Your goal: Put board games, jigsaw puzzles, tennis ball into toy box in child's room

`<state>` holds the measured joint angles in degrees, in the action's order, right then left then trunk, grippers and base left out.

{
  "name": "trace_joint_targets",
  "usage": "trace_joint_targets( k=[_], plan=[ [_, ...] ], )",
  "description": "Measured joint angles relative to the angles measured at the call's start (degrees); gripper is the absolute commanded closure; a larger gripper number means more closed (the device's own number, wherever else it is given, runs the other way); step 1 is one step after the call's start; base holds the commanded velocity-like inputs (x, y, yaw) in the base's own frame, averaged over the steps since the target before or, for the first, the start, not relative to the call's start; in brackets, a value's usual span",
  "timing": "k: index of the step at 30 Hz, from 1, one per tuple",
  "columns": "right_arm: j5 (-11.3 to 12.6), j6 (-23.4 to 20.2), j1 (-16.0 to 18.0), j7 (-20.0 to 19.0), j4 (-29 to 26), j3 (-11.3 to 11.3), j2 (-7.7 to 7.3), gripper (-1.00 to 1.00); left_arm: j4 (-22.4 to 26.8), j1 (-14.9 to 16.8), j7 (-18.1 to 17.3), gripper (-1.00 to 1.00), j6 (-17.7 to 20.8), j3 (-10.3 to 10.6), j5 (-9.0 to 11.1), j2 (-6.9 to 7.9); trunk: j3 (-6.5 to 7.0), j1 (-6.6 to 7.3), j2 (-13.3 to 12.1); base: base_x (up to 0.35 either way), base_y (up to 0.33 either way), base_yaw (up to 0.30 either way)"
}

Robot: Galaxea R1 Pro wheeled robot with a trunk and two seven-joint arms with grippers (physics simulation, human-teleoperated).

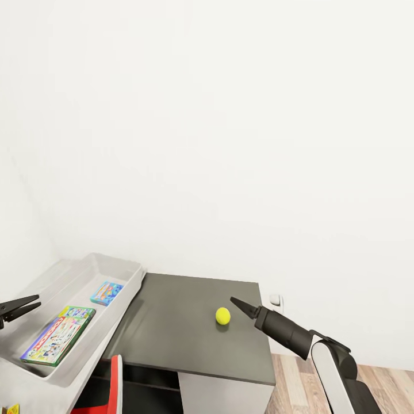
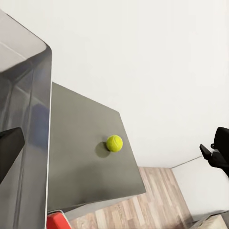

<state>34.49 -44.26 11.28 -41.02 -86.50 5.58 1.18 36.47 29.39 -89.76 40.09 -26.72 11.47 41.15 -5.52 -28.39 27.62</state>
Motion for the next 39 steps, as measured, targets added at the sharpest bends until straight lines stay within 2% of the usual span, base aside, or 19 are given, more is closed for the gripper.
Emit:
trace_joint_targets(
  k=[10,15,22,39],
  plan=[
    [0.1,0.1,0.0,0.0,0.0,0.0,0.03,-1.00,0.0,0.0,0.0,-1.00,0.0,0.0,0.0,-0.02,0.00,0.00,0.0,0.000,-0.003,0.000],
    [0.1,0.1,0.0,0.0,-0.1,-0.1,0.04,-1.00,0.1,0.0,0.0,-1.00,0.0,0.0,0.1,-0.13,0.12,0.00,0.0,0.000,-0.161,-0.022],
    [0.1,0.1,0.0,0.0,-0.1,-0.1,0.06,-1.00,0.2,0.0,0.0,-1.00,-0.1,0.0,0.1,-0.10,0.65,0.00,0.0,0.000,-0.158,-0.067],
    [0.1,0.1,0.0,-0.1,-0.1,-0.1,0.08,-1.00,0.3,0.0,0.0,-1.00,-0.1,0.0,0.1,-0.04,2.21,-0.02,0.0,-0.062,-0.013,-0.010]
  ],
)
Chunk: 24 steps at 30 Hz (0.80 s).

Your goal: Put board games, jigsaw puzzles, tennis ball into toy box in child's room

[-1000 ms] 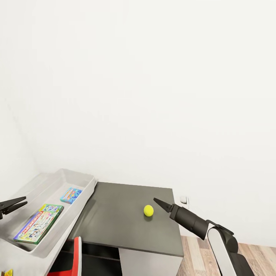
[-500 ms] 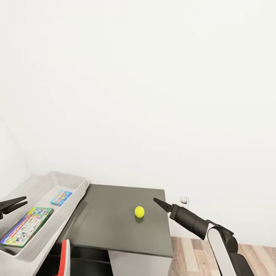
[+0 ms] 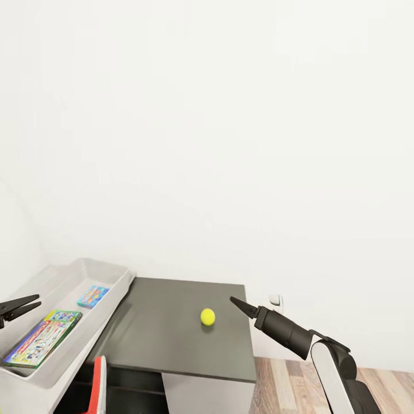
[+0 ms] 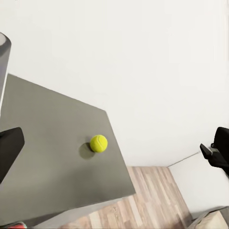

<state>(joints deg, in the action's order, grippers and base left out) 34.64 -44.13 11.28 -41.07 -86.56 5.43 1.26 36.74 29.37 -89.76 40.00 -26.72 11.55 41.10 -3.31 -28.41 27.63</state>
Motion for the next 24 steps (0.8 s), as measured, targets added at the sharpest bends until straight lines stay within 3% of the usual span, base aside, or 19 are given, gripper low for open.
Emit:
trace_joint_targets(
  k=[19,24],
  plan=[
    [0.0,0.1,0.0,0.0,0.0,0.0,0.01,-1.00,0.1,0.0,0.0,-1.00,0.0,0.0,0.0,0.03,1.81,0.01,0.0,-0.099,-0.003,0.026],
    [0.0,0.1,0.0,0.0,0.0,0.0,0.01,-1.00,0.3,0.0,0.0,-1.00,0.0,0.0,0.0,0.03,2.27,0.00,0.0,-0.174,-0.133,0.088]
  ],
)
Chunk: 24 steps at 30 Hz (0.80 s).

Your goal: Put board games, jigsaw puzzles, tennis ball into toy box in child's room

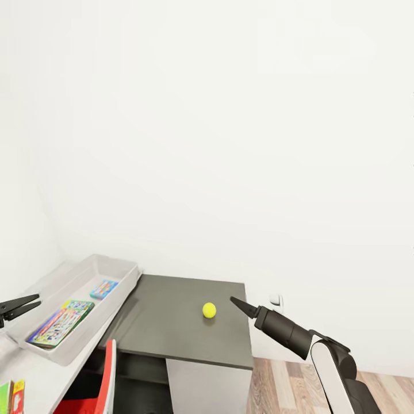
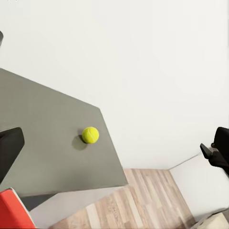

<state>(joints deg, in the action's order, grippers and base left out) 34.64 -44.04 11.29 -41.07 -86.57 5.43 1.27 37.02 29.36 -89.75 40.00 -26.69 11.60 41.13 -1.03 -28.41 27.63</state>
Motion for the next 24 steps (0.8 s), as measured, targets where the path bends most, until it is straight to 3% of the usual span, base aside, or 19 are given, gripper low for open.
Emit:
trace_joint_targets(
  k=[10,24],
  plan=[
    [0.0,0.0,0.0,0.0,0.0,0.0,0.00,-1.00,0.2,0.0,0.0,-1.00,0.0,0.0,0.0,0.01,0.84,-0.01,0.1,-0.200,-0.210,0.131],
    [0.0,0.0,0.0,0.0,0.0,0.0,0.00,-1.00,0.2,0.0,0.0,-1.00,0.0,0.0,-0.1,0.01,2.03,-0.02,0.1,-0.203,-0.031,0.173]
  ],
)
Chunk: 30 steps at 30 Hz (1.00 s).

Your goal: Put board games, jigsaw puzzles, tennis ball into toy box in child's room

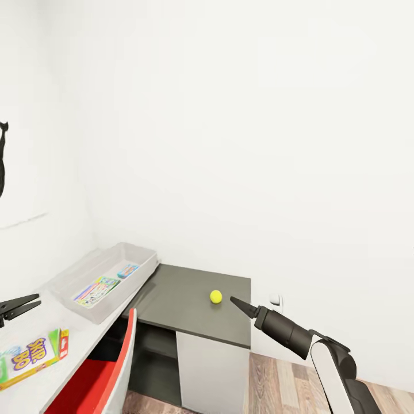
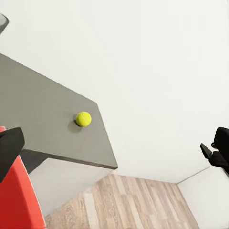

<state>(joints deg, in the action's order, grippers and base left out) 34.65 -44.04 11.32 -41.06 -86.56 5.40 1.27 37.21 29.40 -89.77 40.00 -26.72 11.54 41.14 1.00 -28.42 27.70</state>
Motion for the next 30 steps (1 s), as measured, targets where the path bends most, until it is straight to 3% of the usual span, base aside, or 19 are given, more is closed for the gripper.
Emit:
trace_joint_targets(
  k=[17,30],
  plan=[
    [0.0,-0.1,0.0,0.1,0.0,0.0,0.00,-1.00,0.0,0.0,0.0,-1.00,0.0,0.0,0.0,-0.03,1.36,0.00,0.0,-0.201,-0.001,0.189],
    [0.0,-0.1,0.0,0.1,0.0,0.0,0.00,-1.00,0.0,0.0,0.0,-1.00,0.0,0.1,0.0,-0.09,1.60,0.00,0.0,-0.201,0.000,0.039]
  ],
)
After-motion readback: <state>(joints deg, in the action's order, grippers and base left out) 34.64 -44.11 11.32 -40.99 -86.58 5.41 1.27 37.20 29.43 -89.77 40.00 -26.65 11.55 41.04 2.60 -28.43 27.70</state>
